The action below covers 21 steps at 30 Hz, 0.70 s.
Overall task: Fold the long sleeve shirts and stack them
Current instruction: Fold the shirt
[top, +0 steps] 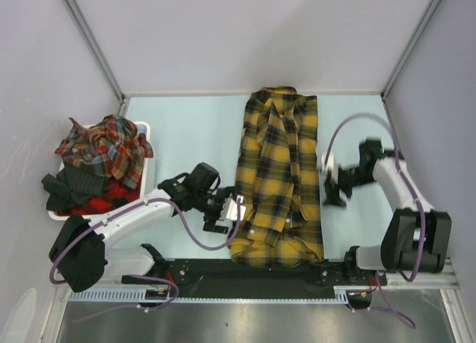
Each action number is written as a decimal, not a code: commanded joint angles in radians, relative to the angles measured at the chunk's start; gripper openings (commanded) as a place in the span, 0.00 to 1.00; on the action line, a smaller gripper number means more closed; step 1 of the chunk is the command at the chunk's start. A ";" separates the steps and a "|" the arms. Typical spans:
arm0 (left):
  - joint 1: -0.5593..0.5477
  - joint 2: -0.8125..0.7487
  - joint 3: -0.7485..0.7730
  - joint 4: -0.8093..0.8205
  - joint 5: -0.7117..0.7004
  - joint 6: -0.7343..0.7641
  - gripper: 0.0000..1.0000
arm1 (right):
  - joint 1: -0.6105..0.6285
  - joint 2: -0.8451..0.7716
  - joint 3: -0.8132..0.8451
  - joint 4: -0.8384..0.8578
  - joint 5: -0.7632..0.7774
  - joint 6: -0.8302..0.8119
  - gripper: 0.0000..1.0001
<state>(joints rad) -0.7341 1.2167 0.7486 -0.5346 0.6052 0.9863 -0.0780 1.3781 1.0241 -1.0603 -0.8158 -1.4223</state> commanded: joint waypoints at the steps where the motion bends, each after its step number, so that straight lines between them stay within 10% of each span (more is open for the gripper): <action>1: -0.053 0.004 -0.031 -0.011 0.030 0.138 0.95 | -0.008 -0.212 -0.226 -0.265 0.066 -0.594 0.75; 9: -0.136 0.070 -0.075 0.042 -0.007 0.152 0.97 | 0.061 -0.284 -0.370 -0.325 0.096 -0.888 0.79; 21: -0.297 0.033 -0.192 0.168 -0.129 0.195 0.99 | 0.293 -0.281 -0.483 -0.116 0.125 -0.828 0.81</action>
<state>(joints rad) -0.9775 1.2793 0.5945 -0.4355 0.5144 1.1526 0.1730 1.0996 0.5613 -1.2411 -0.7052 -1.9579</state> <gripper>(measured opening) 0.994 0.810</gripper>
